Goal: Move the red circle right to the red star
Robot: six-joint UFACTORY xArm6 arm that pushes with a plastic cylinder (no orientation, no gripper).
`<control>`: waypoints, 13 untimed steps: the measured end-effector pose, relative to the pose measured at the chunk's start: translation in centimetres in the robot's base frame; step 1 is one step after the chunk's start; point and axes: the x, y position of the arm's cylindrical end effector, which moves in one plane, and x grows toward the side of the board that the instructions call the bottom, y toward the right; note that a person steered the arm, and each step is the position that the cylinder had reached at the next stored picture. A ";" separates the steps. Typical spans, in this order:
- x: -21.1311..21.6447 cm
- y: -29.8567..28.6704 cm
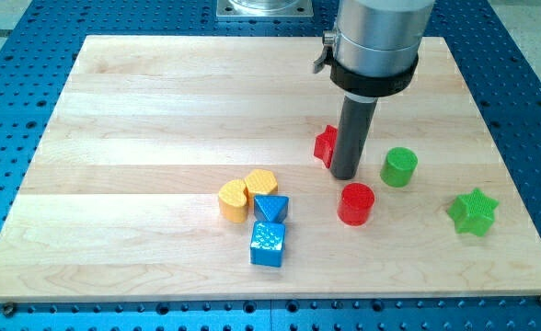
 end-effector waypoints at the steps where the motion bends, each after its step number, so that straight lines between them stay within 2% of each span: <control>1: 4.4 3.8; 2: 9.0 3.9; 3: 11.7 -1.4; 4: 10.3 -3.1; 5: 9.8 0.6; 7: 1.3 -6.5; 8: 4.5 -7.8; 9: 8.3 -4.6; 11: 1.6 -3.6; 12: 5.0 -3.6; 13: 5.4 -2.5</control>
